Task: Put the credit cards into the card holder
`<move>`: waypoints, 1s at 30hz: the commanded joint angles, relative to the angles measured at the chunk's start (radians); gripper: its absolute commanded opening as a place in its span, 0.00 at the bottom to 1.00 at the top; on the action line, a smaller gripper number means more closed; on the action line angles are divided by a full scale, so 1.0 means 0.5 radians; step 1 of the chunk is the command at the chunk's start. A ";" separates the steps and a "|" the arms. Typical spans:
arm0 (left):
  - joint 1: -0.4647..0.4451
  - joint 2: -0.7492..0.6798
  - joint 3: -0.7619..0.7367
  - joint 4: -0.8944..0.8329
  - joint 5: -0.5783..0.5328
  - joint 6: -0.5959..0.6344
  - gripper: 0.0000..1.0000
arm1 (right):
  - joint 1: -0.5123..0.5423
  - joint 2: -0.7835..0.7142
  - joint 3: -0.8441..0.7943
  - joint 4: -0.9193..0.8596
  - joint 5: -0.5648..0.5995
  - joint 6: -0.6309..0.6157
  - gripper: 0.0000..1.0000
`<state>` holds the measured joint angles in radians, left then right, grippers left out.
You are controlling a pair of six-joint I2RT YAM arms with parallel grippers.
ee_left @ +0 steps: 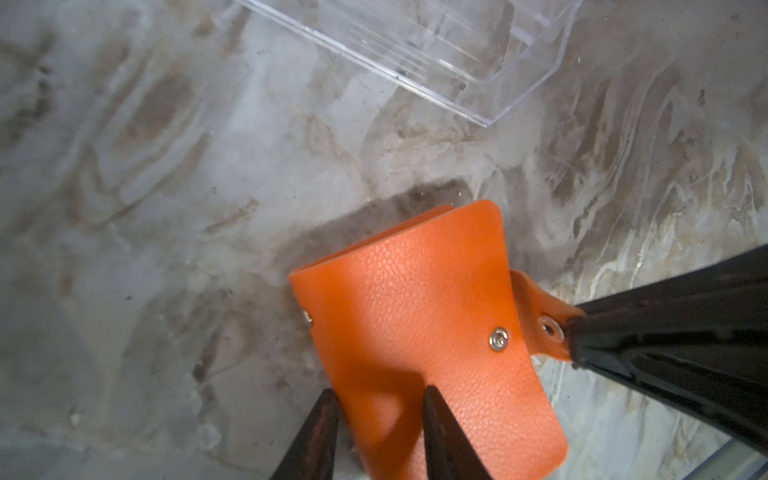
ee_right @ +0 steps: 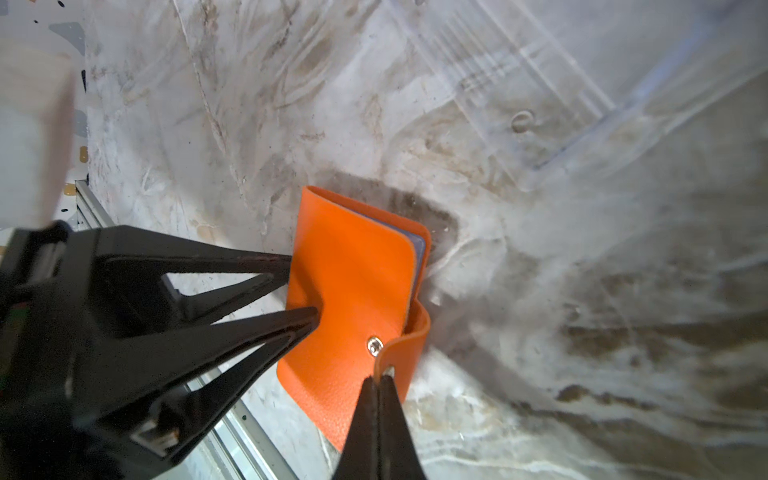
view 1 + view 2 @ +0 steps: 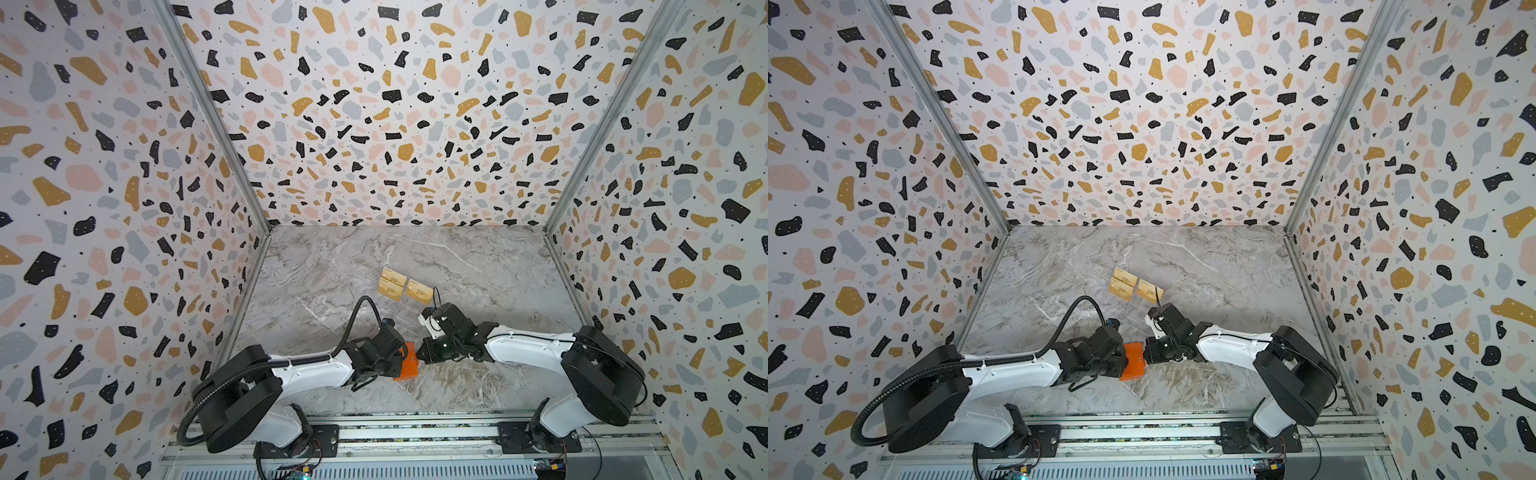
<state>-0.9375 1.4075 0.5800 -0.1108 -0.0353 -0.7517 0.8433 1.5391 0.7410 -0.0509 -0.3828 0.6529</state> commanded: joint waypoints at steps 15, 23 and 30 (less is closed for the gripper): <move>-0.021 0.032 -0.003 -0.091 0.028 0.014 0.36 | 0.068 0.203 0.357 -0.382 0.048 -0.332 0.00; -0.021 0.028 0.005 -0.097 0.029 0.020 0.36 | 0.081 0.286 0.422 -0.465 0.064 -0.374 0.00; -0.022 0.030 0.009 -0.097 0.028 0.023 0.37 | 0.098 0.329 0.511 -0.632 0.203 -0.447 0.00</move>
<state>-0.9379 1.4086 0.5804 -0.1108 -0.0357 -0.7517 0.8860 1.6901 0.9684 -0.3077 -0.3344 0.4622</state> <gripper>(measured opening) 0.365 0.043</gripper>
